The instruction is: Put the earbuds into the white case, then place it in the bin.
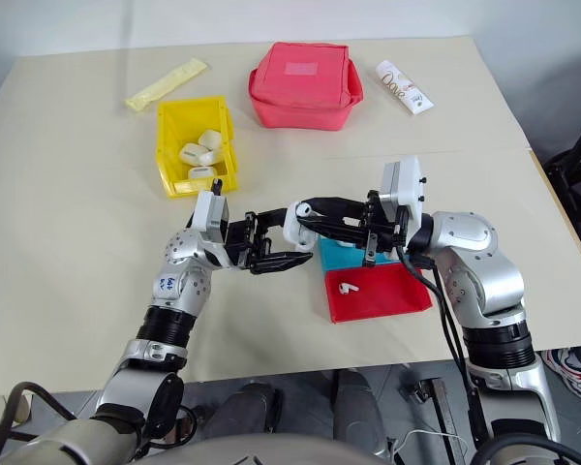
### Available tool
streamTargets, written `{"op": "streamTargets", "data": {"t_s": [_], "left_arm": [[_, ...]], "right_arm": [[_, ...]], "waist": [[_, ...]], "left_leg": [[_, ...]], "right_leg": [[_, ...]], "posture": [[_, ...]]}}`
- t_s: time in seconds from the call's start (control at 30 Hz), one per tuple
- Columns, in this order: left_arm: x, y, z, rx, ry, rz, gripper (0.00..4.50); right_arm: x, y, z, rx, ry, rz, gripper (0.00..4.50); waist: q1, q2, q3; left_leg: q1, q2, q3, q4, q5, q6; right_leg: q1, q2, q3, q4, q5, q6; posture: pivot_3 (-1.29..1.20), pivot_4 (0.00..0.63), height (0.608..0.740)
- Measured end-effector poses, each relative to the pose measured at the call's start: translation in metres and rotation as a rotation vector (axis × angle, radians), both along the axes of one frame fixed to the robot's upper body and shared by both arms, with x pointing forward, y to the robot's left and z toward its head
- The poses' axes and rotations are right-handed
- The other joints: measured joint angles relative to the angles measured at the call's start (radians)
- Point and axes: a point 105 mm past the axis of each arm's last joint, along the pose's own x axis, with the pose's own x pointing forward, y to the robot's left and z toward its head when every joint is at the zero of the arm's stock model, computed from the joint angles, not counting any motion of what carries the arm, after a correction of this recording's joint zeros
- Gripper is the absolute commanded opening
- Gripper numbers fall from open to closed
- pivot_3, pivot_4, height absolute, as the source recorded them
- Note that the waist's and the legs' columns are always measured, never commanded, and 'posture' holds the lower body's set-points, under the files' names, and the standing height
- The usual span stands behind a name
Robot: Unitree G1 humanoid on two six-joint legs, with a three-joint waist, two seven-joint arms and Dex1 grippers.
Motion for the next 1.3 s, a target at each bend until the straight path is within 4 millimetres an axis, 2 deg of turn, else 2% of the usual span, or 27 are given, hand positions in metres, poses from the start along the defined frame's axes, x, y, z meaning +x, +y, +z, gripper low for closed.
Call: {"op": "streamTargets", "data": {"t_s": [0.43,1.0,1.1,1.3], "left_arm": [[-0.002,0.001,-0.001,0.013,-0.008,-0.019,2.78],[-0.001,0.002,-0.001,0.014,-0.021,-0.009,2.78],[-0.001,0.003,0.000,0.008,-0.026,-0.003,2.78],[0.002,0.009,0.002,0.000,-0.030,0.024,2.78]], "right_arm": [[-0.007,-0.001,-0.002,0.007,-0.008,0.059,0.51],[-0.004,0.001,0.000,0.001,-0.018,0.078,0.51],[-0.003,0.003,-0.002,-0.003,-0.015,0.082,1.48],[-0.002,0.003,-0.004,0.001,-0.003,0.080,1.48]], "waist": [[-0.001,0.000,0.000],[0.000,0.000,0.000],[0.000,0.000,0.000],[0.000,0.000,0.000]], "left_leg": [[0.000,0.000,0.000,0.000,0.000,0.000],[0.000,0.000,0.000,0.000,0.000,0.000],[0.000,0.000,0.000,0.000,0.000,0.000],[0.000,0.000,0.000,0.001,0.000,0.000]], "right_leg": [[0.000,0.000,0.000,0.000,0.000,0.000],[0.000,0.000,0.000,0.000,0.000,0.000],[0.000,0.000,0.000,0.000,0.000,0.000],[0.000,0.000,0.000,0.000,0.000,0.000]], "posture": [[0.00,0.150,0.740],[0.00,0.150,0.740],[0.00,0.150,0.740],[0.00,0.150,0.740]]}}
